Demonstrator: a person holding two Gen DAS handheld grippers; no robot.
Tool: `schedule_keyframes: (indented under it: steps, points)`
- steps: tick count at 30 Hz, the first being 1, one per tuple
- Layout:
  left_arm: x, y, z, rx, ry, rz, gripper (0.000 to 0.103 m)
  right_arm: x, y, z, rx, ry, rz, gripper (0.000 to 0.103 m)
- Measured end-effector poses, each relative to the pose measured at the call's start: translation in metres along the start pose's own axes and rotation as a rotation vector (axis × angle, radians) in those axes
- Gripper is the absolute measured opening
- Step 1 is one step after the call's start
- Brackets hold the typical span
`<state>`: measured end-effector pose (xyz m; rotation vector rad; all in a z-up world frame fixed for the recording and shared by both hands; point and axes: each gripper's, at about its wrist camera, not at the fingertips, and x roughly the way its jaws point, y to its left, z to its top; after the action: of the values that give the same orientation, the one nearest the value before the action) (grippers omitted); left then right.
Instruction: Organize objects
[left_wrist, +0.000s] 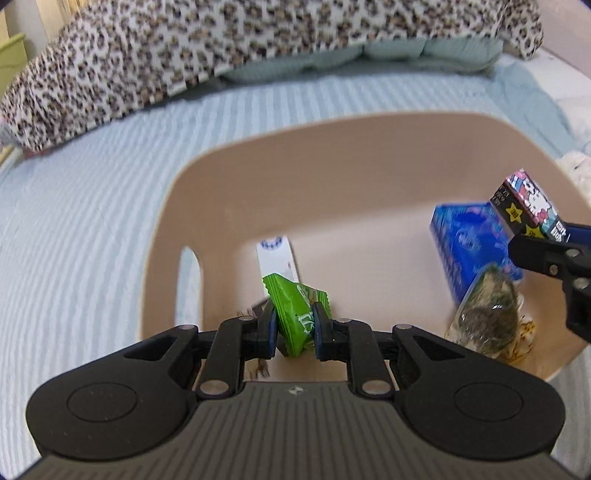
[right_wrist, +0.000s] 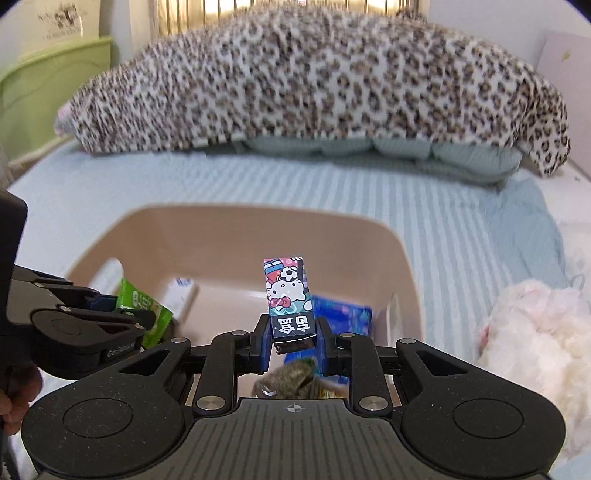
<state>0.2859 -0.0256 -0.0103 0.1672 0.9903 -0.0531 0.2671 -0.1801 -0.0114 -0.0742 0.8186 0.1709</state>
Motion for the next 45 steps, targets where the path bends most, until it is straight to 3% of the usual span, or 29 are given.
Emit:
schedule_keyframes:
  steps: [6,7,8,10,12,18,25,45]
  points:
    - [0.005,0.002,-0.002,-0.016,0.039,-0.012,0.024,0.018,0.004,-0.003,-0.01,0.078,-0.011,0.023]
    - [0.003,0.003,-0.002,-0.02,0.034,-0.015,0.028,0.018,0.004,-0.003,-0.007,0.083,-0.009,0.022]
    - [0.0,0.004,-0.002,-0.023,0.028,-0.014,0.033,0.017,0.003,-0.003,-0.003,0.08,-0.011,0.035]
    - [-0.006,0.004,0.001,-0.032,0.004,0.001,0.074,0.011,0.002,-0.002,0.001,0.064,-0.012,0.043]
    - [-0.018,0.006,0.002,-0.049,-0.047,0.017,0.084,0.002,0.0,-0.001,0.006,0.042,-0.013,0.061]
    - [-0.051,0.013,0.003,-0.067,-0.105,0.004,0.086,-0.031,-0.006,0.003,0.033,-0.013,-0.007,0.077]
    - [-0.092,0.017,-0.008,-0.064,-0.171,0.011,0.089,-0.07,-0.007,-0.003,0.062,-0.059,0.001,0.088]
    - [-0.186,0.029,-0.079,-0.072,-0.25,0.009,0.089,-0.174,0.013,-0.044,0.069,-0.096,0.019,0.09]
